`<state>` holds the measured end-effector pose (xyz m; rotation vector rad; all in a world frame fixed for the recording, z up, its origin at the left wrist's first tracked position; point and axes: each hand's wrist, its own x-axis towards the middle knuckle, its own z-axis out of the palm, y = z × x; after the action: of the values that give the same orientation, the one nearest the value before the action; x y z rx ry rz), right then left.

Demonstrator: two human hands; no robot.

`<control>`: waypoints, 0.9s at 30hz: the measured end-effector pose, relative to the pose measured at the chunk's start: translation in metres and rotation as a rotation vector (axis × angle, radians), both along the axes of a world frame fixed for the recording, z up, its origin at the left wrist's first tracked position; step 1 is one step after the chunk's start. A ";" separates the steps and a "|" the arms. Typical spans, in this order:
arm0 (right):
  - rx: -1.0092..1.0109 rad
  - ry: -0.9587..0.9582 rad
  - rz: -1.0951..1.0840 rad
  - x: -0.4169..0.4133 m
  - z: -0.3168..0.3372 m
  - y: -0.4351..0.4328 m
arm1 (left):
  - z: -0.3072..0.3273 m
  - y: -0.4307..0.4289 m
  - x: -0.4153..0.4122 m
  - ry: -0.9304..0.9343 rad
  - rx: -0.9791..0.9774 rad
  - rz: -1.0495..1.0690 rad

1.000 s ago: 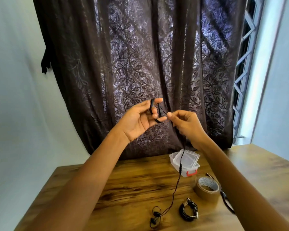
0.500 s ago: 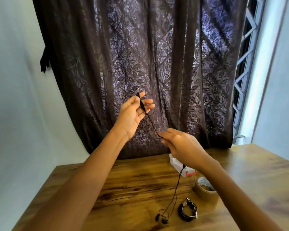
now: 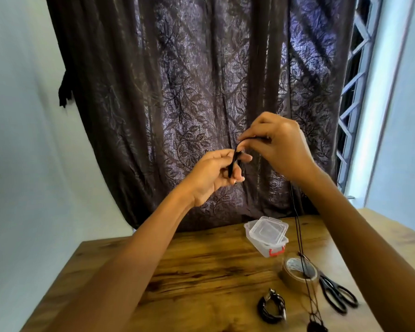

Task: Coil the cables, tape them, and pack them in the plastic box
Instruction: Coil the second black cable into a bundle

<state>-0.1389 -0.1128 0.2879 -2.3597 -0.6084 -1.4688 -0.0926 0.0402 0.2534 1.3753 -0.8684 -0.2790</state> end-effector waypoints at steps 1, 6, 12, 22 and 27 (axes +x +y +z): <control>0.038 0.027 0.025 0.004 0.000 -0.004 | 0.003 0.001 -0.001 0.021 -0.018 -0.023; 0.325 0.185 0.187 0.018 -0.014 -0.016 | 0.016 0.003 -0.003 0.105 -0.114 -0.133; 0.646 0.322 0.350 0.025 -0.043 -0.001 | 0.017 -0.004 -0.005 0.232 -0.245 -0.238; 0.536 0.525 0.149 0.030 -0.095 0.007 | 0.019 0.009 0.014 0.222 -0.396 -0.086; 0.165 0.493 -0.032 0.020 -0.111 0.013 | 0.015 0.010 0.019 0.139 -0.381 0.068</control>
<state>-0.1192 -0.0998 0.1770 -2.4689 -0.3089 -0.8509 -0.0736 0.0498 0.2682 1.0161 -0.7143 -0.1452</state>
